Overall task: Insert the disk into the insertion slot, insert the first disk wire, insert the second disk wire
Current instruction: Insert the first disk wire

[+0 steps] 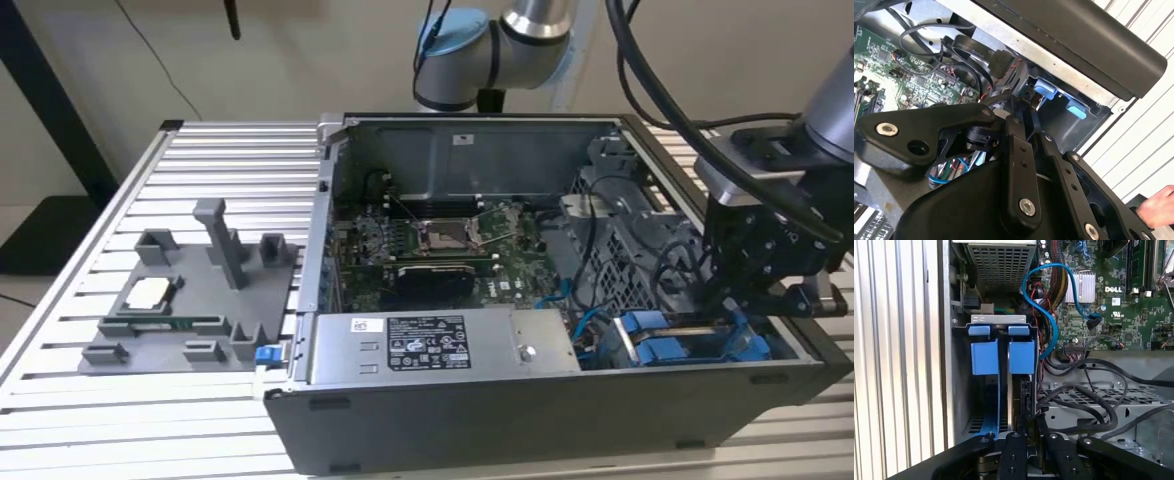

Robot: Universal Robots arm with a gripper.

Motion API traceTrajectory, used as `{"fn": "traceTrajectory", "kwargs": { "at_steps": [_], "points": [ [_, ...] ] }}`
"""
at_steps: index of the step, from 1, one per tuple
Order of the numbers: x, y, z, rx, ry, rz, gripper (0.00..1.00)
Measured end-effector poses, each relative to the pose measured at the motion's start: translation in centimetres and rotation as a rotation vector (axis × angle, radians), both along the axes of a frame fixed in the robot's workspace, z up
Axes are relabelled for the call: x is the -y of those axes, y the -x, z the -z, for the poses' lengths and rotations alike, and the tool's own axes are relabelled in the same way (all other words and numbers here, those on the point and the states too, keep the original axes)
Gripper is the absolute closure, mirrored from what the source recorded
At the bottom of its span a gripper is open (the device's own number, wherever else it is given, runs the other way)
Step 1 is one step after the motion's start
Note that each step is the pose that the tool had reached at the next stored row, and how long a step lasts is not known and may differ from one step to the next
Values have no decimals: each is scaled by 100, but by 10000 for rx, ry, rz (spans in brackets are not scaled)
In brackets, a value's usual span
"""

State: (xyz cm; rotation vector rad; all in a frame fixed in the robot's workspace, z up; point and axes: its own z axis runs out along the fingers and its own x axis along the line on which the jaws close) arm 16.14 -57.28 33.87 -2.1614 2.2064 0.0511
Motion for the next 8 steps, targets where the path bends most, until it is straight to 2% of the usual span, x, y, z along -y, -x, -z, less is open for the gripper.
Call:
{"fn": "traceTrajectory", "kwargs": {
  "at_steps": [2, 8],
  "points": [
    [2, -1, 4, -2, 4, 29, 81],
    [2, -2, 81, -1, 13, 74, 81]
  ]
}}
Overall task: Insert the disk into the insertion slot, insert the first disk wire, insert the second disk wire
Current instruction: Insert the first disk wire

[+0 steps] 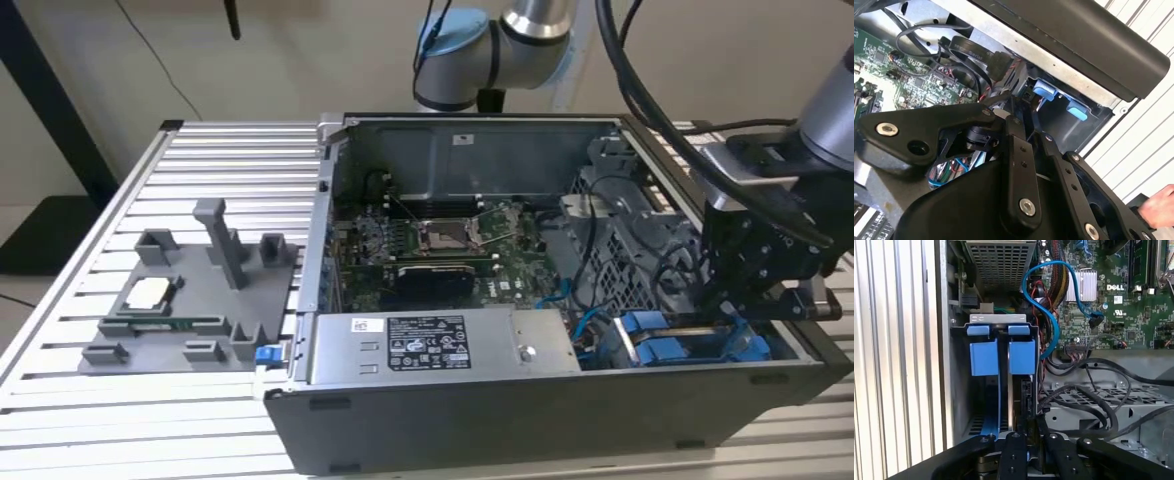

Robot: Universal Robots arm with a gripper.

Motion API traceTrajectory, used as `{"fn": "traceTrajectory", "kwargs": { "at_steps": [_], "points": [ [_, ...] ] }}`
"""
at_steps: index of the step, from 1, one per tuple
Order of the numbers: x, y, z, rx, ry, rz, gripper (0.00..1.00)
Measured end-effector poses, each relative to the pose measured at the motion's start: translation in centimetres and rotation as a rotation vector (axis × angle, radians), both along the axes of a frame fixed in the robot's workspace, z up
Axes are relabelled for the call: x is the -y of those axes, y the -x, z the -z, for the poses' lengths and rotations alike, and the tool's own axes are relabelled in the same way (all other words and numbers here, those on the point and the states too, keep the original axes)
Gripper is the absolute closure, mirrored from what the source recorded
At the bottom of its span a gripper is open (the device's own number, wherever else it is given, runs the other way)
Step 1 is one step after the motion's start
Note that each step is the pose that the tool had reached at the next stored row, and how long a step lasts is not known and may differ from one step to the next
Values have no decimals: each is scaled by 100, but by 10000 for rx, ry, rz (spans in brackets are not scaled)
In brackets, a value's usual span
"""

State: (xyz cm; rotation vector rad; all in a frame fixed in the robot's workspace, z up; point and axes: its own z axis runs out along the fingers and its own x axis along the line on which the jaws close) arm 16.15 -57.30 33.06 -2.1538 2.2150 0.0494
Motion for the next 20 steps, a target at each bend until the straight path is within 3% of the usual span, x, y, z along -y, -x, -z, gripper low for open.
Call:
{"fn": "traceTrajectory", "kwargs": {
  "at_steps": [3, 4, 5, 20],
  "points": [
    [0, 0, 9, 0, -19, 3, 80],
    [0, 0, 2, -3, -19, 3, 73],
    [1, 0, -9, -8, -19, 3, 73],
    [0, 0, -319, -40, -11, 3, 73]
  ]
}}
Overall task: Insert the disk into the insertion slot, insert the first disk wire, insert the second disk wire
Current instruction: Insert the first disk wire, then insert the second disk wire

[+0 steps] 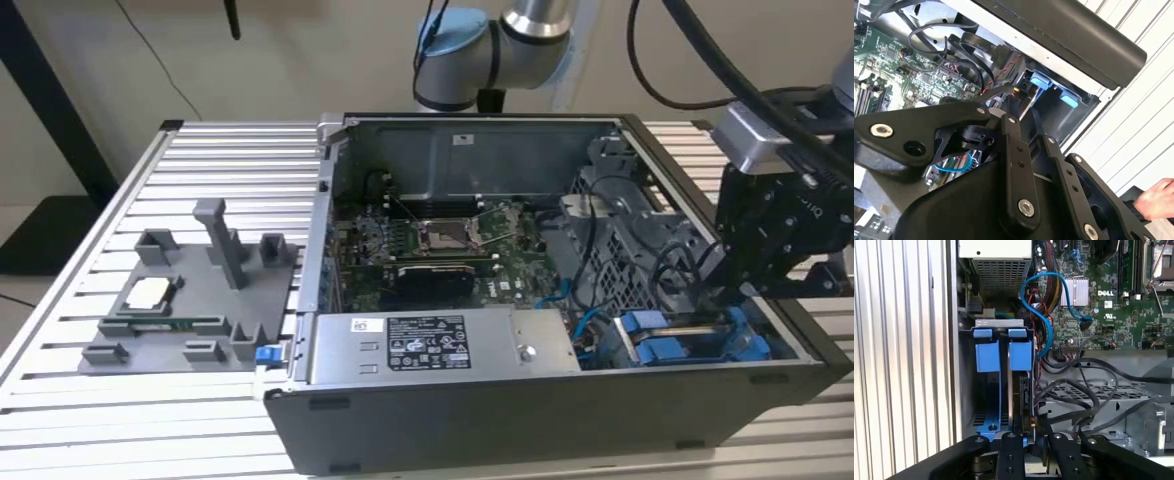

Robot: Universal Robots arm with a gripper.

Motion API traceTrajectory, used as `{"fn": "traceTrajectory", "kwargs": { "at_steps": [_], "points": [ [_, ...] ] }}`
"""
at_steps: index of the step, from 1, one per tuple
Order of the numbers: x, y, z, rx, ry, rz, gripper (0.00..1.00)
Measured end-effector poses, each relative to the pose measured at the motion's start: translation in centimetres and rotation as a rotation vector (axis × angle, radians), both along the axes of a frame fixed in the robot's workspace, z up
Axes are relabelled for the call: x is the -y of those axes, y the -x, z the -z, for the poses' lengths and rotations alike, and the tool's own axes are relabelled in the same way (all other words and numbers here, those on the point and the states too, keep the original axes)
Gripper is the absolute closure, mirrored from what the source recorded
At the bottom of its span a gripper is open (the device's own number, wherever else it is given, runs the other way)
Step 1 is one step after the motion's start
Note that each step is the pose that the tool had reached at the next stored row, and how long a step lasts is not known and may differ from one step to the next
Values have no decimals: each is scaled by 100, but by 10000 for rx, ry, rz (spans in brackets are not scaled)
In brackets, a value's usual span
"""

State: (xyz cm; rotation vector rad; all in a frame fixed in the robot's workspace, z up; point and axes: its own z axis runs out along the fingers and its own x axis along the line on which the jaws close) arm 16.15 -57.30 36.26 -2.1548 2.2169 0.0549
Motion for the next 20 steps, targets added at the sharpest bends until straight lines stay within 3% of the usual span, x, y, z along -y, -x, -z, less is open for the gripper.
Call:
{"fn": "traceTrajectory", "kwargs": {
  "at_steps": [6, 9, 20],
  "points": [
    [-7, 0, -122, 0, 1, 0, 73],
    [-35, 0, -144, 2, 0, -1, 73],
    [-267, -8, -151, 9, 0, -2, 73]
  ]
}}
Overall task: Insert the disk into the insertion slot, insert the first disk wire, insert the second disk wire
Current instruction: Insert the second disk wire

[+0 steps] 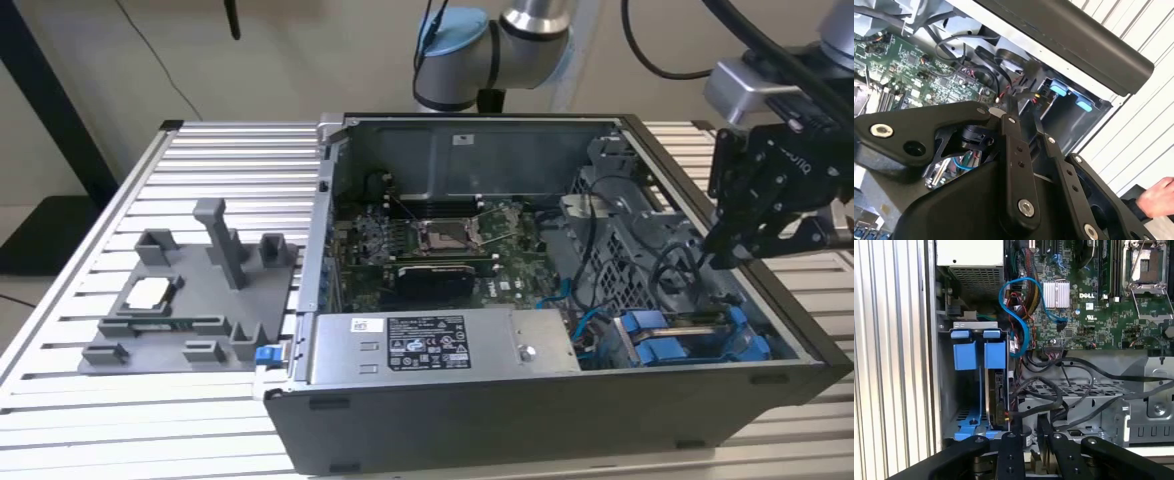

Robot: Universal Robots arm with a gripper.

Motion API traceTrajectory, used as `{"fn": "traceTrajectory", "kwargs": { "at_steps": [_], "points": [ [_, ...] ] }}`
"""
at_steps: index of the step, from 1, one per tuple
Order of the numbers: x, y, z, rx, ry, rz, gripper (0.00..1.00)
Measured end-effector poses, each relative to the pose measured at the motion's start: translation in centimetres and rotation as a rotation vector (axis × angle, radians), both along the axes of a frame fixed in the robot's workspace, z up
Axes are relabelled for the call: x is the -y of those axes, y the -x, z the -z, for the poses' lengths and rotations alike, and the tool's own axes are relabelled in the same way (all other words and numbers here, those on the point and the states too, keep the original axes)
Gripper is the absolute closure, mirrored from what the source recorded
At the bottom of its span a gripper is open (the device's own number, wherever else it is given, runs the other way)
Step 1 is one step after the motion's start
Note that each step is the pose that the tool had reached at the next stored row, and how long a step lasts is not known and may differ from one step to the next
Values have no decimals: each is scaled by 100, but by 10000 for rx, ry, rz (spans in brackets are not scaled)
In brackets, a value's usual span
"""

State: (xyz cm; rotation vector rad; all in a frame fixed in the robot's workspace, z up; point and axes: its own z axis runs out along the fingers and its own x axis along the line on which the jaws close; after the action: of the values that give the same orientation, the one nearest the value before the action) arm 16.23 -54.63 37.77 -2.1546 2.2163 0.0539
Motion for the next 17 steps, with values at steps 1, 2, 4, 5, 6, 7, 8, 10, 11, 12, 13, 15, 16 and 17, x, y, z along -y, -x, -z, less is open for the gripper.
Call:
{"fn": "traceTrajectory", "kwargs": {
  "at_steps": [1, 2, 4, 5, 6, 7, 8, 10, 11, 12, 13, 15, 16, 17],
  "points": [
    [-14, -6, -1, 0, 0, 1, 73],
    [-24, -17, 0, 0, -1, 2, 73],
    [-32, -51, -2, 0, -1, 1, 73],
    [-34, -73, -2, 0, -3, 2, 73],
    [-36, -93, -3, 0, -5, 1, 73],
    [-37, -115, -4, -1, -7, 2, 73],
    [-38, -134, -5, 0, -10, 2, 73],
    [-42, -174, -6, 0, -21, 2, 73],
    [-44, -196, -7, 0, -30, 1, 73],
    [-45, -216, -8, 0, -38, 1, 73],
    [-46, -236, -8, 0, -46, 1, 73],
    [-46, -272, -8, 0, -60, 1, 73],
    [-47, -287, -8, 0, -66, 1, 73],
    [-46, -302, -8, 0, -68, 2, 73]
  ]
}}
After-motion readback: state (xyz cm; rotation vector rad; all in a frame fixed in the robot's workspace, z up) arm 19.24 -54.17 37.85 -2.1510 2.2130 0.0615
